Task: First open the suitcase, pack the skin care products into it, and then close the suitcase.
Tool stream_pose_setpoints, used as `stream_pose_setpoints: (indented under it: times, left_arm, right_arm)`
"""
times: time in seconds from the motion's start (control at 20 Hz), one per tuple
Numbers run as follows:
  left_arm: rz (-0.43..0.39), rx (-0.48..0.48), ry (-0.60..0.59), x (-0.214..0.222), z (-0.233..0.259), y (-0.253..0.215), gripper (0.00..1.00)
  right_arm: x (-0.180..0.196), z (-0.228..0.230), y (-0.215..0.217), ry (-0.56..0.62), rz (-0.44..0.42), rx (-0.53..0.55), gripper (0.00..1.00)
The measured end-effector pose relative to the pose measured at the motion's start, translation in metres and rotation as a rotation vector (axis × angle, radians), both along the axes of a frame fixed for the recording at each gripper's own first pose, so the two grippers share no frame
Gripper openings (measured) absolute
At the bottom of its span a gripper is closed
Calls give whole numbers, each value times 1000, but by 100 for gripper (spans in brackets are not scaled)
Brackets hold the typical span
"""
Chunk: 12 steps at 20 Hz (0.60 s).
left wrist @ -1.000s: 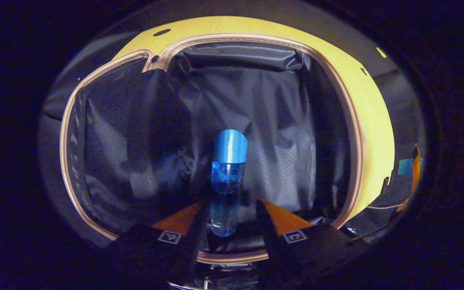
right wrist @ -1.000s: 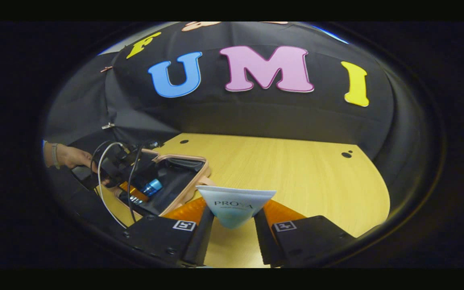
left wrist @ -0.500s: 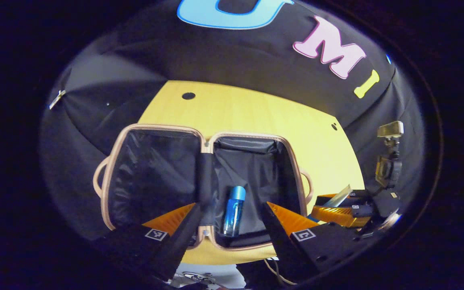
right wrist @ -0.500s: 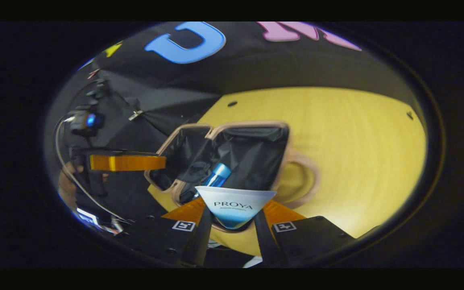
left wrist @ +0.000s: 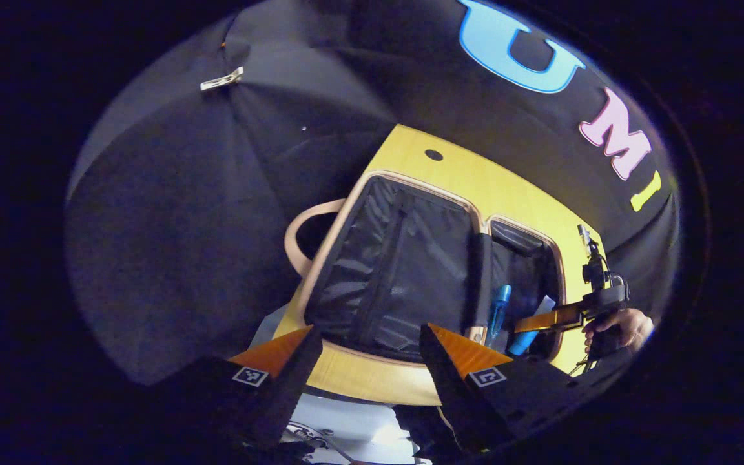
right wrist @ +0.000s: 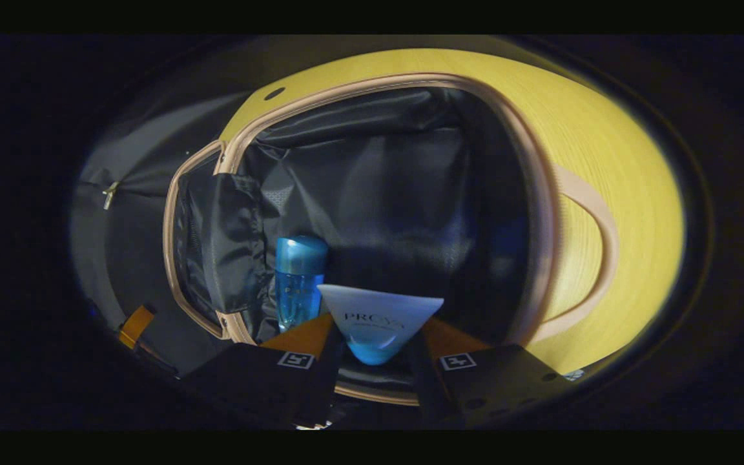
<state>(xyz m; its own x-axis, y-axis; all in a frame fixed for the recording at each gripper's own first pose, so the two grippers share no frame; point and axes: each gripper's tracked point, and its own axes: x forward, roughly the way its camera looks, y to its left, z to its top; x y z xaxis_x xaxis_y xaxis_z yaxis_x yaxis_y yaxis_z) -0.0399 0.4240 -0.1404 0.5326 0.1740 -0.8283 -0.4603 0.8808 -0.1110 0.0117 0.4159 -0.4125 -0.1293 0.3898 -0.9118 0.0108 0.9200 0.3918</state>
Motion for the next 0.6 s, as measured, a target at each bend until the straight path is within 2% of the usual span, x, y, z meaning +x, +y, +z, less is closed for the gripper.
stream_pose_setpoints:
  times: [0.05,0.1,0.2,0.25,0.3,0.4,0.45,0.55,0.6]
  left_arm:
    - [24,6,2,-5,0,9,96]
    - [41,12,4,-7,1,19,96]
    - [63,18,6,-5,-8,37,96]
    - [68,18,10,1,-17,43,97]
    - [70,23,8,10,-24,49,96]
    - [73,24,5,34,-50,64,97]
    - [73,23,1,46,-60,75,97]
    - [82,36,14,64,-70,93,97]
    - [92,42,32,71,-67,102,96]
  right_arm:
    - [-1,-3,2,-5,7,-7,50]
    - [-1,-5,2,-14,9,-17,55]
    - [-1,0,8,-25,2,-1,58]
    - [0,6,12,-40,0,19,62]
    - [4,13,12,-67,-2,22,76]
    - [13,33,16,-151,6,52,93]
    - [18,45,19,-206,16,89,89]
    - [25,70,28,-297,52,227,89]
    - [29,82,23,-335,58,245,98]
